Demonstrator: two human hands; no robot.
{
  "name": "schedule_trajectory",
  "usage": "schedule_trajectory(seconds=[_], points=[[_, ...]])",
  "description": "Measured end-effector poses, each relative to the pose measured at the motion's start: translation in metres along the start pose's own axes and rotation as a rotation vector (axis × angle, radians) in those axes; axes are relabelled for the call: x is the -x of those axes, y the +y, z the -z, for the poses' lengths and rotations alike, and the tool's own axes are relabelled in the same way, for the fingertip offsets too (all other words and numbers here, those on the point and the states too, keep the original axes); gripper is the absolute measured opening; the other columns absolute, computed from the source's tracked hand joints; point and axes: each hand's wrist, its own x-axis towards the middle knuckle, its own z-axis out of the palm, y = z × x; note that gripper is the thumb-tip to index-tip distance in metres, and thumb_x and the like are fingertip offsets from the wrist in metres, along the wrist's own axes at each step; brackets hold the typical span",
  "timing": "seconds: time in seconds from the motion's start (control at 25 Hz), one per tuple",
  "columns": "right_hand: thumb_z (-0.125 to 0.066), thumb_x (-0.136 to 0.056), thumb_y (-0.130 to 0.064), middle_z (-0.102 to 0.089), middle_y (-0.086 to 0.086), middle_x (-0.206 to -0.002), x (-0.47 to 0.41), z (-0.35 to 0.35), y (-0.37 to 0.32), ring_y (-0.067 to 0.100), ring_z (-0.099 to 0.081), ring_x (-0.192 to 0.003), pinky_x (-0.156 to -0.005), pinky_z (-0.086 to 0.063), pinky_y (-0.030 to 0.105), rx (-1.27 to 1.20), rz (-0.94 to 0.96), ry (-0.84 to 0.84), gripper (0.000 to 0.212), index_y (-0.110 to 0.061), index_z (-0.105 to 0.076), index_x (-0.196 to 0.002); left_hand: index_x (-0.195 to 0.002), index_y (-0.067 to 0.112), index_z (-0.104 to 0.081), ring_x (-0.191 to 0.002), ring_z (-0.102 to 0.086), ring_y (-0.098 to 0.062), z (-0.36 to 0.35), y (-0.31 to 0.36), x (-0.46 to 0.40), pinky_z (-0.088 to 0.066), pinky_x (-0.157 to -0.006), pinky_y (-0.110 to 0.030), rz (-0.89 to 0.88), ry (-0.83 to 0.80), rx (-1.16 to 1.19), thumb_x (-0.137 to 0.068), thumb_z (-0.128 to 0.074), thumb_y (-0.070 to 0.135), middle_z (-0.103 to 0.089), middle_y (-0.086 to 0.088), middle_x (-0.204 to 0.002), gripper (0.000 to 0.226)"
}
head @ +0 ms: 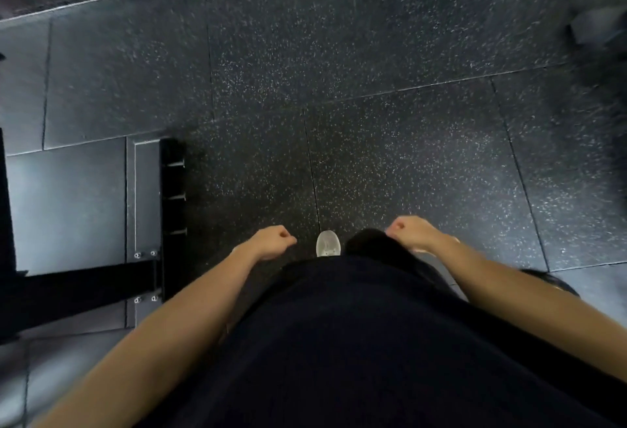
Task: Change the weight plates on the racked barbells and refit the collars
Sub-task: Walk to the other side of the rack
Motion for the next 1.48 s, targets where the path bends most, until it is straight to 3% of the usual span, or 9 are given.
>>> schedule_trajectory(seconds=[0.36,0.56,0.68,0.76,0.84,0.92,1.04,1.28,1.48], points=[[-0.052,-0.096,-0.03,-0.063,0.018,-0.119,-0.134,0.157,-0.124,0.032,-0.059,-0.109,-0.093,-0.045,0.041,0.111,0.058,-0.07,0.036,0.0,-0.063,-0.114,-0.122,0.017,-0.056,-0.108,-0.056,-0.021,0.161,0.088,-0.108,-0.044,-0.093,-0.034,0.026,-0.04,0.027,-0.096,-0.051,0.044,-0.059,-0.005,-0.125,0.038],[-0.056,-0.089,-0.033,-0.059,0.007,-0.087,-0.209,0.28,-0.189,0.021,-0.052,-0.075,-0.061,-0.038,0.031,0.26,0.082,-0.103,0.016,-0.018,-0.059,-0.084,-0.119,0.017,-0.059,-0.109,-0.056,-0.022,0.255,0.13,-0.156,-0.045,-0.095,-0.034,0.154,0.029,0.22,-0.094,-0.053,0.045,-0.06,-0.006,-0.125,0.038],[-0.053,-0.093,-0.027,-0.061,0.01,-0.083,-0.25,0.35,-0.244,0.027,-0.057,-0.082,-0.067,-0.044,0.034,0.388,0.127,-0.147,0.024,-0.007,-0.062,-0.082,-0.116,0.018,-0.063,-0.111,-0.057,-0.023,0.309,0.141,-0.179,-0.044,-0.091,-0.03,0.216,0.187,0.443,-0.094,-0.054,0.044,-0.062,-0.006,-0.121,0.035],[-0.053,-0.095,-0.03,-0.066,0.016,-0.106,-0.283,0.379,-0.287,0.033,-0.061,-0.102,-0.086,-0.047,0.039,0.452,0.135,-0.159,0.034,0.0,-0.065,-0.104,-0.117,0.017,-0.063,-0.112,-0.057,-0.024,0.336,0.147,-0.196,-0.042,-0.088,-0.028,0.267,0.216,0.535,-0.094,-0.054,0.041,-0.062,-0.005,-0.121,0.034],[-0.051,-0.097,-0.031,-0.064,0.019,-0.117,-0.313,0.399,-0.329,0.034,-0.06,-0.109,-0.094,-0.047,0.041,0.529,0.138,-0.184,0.04,0.003,-0.062,-0.115,-0.118,0.015,-0.061,-0.116,-0.056,-0.025,0.357,0.148,-0.215,-0.042,-0.091,-0.029,0.302,0.165,0.565,-0.095,-0.052,0.039,-0.06,-0.007,-0.125,0.034],[-0.051,-0.096,-0.03,-0.065,0.018,-0.118,-0.354,0.41,-0.382,0.033,-0.06,-0.109,-0.088,-0.047,0.038,0.607,0.156,-0.21,0.04,0.002,-0.062,-0.116,-0.122,0.013,-0.059,-0.12,-0.053,-0.027,0.389,0.141,-0.244,-0.041,-0.098,-0.031,0.3,0.112,0.613,-0.097,-0.048,0.039,-0.057,-0.009,-0.132,0.038],[-0.056,-0.093,-0.035,-0.063,0.007,-0.123,-0.41,0.419,-0.478,0.025,-0.058,-0.113,-0.089,-0.044,0.033,0.701,0.205,-0.19,0.032,-0.013,-0.062,-0.115,-0.126,0.013,-0.057,-0.123,-0.051,-0.026,0.47,0.116,-0.28,-0.039,-0.102,-0.032,0.313,0.182,0.742,-0.097,-0.048,0.039,-0.056,-0.007,-0.134,0.041],[-0.06,-0.09,-0.032,-0.068,0.004,-0.11,-0.482,0.441,-0.676,0.022,-0.06,-0.104,-0.085,-0.042,0.03,0.715,0.353,-0.13,0.019,-0.018,-0.066,-0.101,-0.112,0.013,-0.065,-0.095,-0.064,-0.024,0.633,0.052,-0.308,-0.045,-0.075,-0.025,0.333,0.312,0.733,-0.094,-0.052,0.034,-0.066,-0.006,-0.101,0.03],[-0.061,-0.089,-0.032,-0.066,0.003,-0.11,-0.551,0.425,-0.814,0.022,-0.059,-0.104,-0.081,-0.041,0.028,0.815,0.341,-0.215,0.023,-0.017,-0.065,-0.106,-0.117,0.014,-0.061,-0.096,-0.065,-0.028,0.723,-0.009,-0.348,-0.051,-0.075,-0.031,0.366,0.259,0.869,-0.095,-0.052,0.036,-0.065,-0.008,-0.109,0.033]])
